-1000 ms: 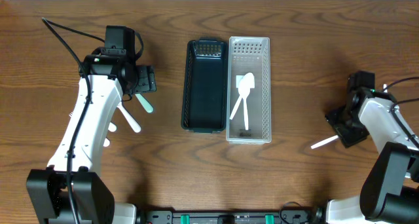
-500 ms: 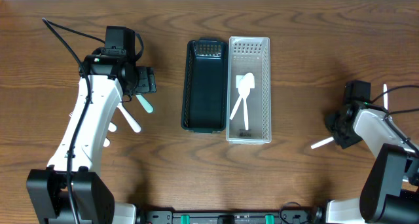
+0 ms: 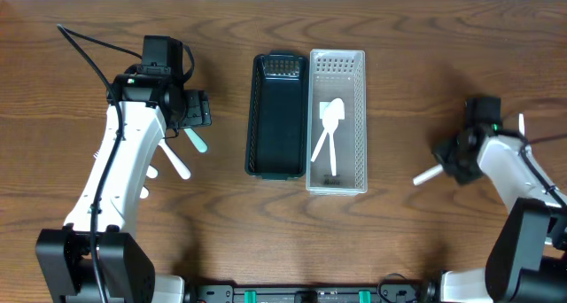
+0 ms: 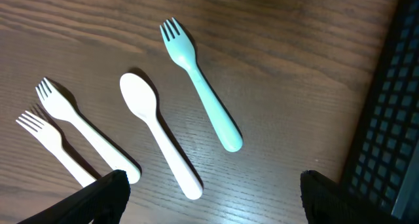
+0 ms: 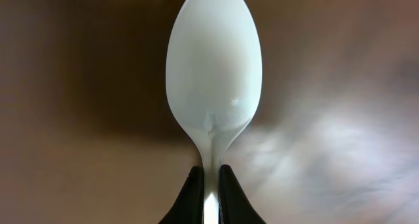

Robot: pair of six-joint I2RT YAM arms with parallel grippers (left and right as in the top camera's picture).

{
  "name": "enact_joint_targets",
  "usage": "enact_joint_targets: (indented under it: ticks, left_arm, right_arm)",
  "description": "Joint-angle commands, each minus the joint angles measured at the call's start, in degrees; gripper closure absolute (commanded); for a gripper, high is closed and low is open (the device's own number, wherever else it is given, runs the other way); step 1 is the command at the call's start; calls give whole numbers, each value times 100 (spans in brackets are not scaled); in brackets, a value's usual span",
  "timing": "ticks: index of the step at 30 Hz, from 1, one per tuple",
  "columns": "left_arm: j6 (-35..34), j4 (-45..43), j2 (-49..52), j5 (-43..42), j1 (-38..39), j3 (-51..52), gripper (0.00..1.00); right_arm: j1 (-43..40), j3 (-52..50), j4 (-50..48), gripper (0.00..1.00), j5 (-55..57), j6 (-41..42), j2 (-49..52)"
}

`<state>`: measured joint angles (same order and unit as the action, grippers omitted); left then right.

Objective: Pack container
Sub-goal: 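Lower the right gripper onto the lower white spoon and grasp it, then lower the third spoon into the white basket and open the gripper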

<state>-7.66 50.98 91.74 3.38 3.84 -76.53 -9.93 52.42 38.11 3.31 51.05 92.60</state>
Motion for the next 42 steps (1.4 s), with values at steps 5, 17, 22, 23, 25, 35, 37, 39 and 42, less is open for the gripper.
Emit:
enact_joint_targets:
  ticks: [5, 17, 22, 23, 25, 35, 37, 39, 42]
  left_arm:
    - [-4, 15, 37, 48, -28, -116, 15]
    - [-4, 15, 37, 48, -28, -116, 15]
    - [-7, 17, 37, 48, -28, -116, 15]
    - [-4, 17, 37, 46, -28, -116, 15]
    - [-4, 17, 37, 48, -28, -116, 15]
    - [-4, 13, 37, 48, -28, -116, 14]
    - [-4, 15, 37, 48, -28, -116, 14]
    - [-4, 15, 37, 48, -28, -116, 15]
    - [-4, 15, 37, 48, -28, -116, 15]
  right_arm:
    - [1582, 2072, 313, 99, -221, -748, -452]
    - [3204, 2444, 275, 99, -166, -1613, 273]
    - [3370, 2444, 433, 99, -295, -2227, 1054]
    - [3381, 2444, 435, 99, -365, -2337, 1193]
    - [3405, 2444, 437, 95, -616, -2680, 1506]
    - [3362, 2876, 588, 61, -691, -3254, 1679]
    - [3285, 3344, 927, 61, -625, -3338, 1587]
    - [3147, 3856, 1266, 61, -605, -3425, 1469]
    - [2815, 4653, 1759, 60, -391, -3462, 1259]
